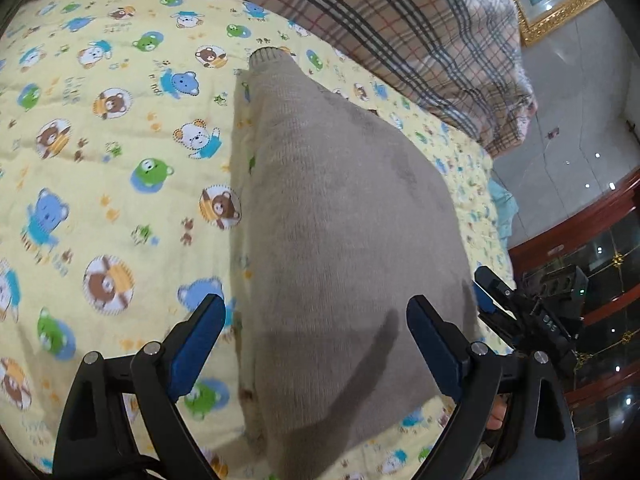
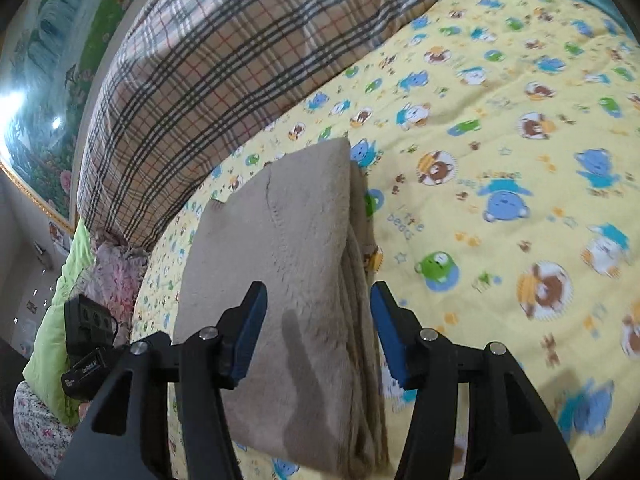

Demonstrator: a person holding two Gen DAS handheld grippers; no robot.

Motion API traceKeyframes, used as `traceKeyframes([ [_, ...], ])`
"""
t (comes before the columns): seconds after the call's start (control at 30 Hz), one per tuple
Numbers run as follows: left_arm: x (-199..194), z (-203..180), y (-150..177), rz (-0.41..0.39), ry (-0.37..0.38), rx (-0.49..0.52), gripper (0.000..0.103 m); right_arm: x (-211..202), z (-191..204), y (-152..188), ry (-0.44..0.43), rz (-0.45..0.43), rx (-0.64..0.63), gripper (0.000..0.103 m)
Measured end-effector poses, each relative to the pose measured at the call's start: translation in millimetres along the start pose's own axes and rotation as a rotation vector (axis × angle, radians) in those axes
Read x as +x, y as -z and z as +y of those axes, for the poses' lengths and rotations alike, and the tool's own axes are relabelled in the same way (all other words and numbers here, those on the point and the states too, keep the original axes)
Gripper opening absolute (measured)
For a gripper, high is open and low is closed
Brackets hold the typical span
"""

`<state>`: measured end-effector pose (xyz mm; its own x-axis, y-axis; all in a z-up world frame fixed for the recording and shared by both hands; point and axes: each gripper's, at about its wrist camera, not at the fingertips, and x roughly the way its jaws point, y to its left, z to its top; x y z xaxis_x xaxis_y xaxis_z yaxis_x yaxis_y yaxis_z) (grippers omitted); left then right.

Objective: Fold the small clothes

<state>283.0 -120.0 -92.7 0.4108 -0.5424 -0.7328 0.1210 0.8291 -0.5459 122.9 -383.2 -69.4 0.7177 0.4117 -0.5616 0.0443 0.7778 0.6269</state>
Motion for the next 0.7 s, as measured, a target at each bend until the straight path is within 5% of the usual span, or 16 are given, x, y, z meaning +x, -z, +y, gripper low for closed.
traceKeyframes([
  [0.43,43,5,-16,0.01,0.032,-0.018,0.098,49,-24,-15,-0.108,0.138,0.029,0.055],
  [0.47,47,3,-19,0.015,0.032,-0.007,0.095,53,-24,-16,-0.122,0.148,0.027,0.055],
  [0.53,56,-4,-27,0.037,0.061,0.012,0.072,65,-20,-18,-0.133,0.191,0.019,0.054],
  [0.6,56,-7,-29,0.029,0.049,0.024,0.062,72,-11,-18,-0.138,0.219,-0.009,0.038],
  [0.7,41,-10,-26,-0.004,0.071,0.052,0.05,66,1,-14,-0.164,0.193,-0.028,0.031],
])
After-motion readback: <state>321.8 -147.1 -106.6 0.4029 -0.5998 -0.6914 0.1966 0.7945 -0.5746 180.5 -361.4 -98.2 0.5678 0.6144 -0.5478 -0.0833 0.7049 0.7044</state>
